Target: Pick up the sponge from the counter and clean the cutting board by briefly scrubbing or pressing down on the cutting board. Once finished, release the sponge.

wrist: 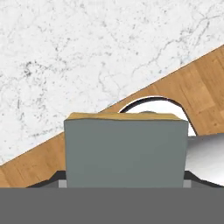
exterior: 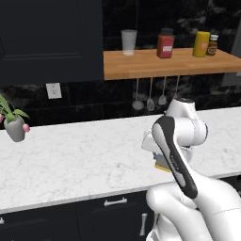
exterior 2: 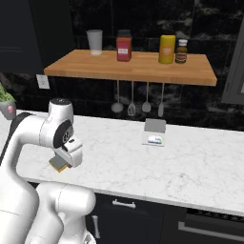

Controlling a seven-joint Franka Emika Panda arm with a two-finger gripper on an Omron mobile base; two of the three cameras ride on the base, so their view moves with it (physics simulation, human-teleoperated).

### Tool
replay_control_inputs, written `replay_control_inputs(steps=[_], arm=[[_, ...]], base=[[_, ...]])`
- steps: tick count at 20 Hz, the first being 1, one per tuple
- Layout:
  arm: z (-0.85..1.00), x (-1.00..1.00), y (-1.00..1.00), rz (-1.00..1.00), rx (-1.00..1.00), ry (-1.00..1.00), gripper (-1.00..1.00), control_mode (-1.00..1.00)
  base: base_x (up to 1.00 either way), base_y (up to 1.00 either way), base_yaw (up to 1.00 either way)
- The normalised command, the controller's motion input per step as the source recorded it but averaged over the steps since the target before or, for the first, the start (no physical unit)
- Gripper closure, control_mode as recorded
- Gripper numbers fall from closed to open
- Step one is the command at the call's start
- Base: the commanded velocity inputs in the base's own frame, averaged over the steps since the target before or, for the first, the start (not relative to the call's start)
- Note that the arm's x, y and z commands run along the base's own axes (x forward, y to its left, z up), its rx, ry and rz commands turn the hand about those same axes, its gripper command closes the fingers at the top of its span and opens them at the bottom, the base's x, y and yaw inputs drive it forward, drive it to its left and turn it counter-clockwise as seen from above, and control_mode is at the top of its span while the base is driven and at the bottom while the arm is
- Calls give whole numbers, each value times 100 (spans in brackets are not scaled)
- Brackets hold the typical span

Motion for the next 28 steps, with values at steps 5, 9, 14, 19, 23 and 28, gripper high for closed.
replay_control_inputs(steps=[5, 9, 14, 19, 23, 28], arm=[[79, -34, -1, 4, 0, -6, 100, -100], [56, -29, -13, 3, 0, -2, 100, -100], [47, -17, -69, 1, 0, 0, 100, -100], [1, 6, -28, 4, 0, 0, 100, -100], [0, 13, 0, 5, 0, 0, 100, -100], [0, 0, -3, 2, 0, 0, 100, 100]], base=[[0, 0, 0], [0, 0, 0], [0, 0, 0], [0, 0, 0], [0, 0, 0], [0, -45, 0]])
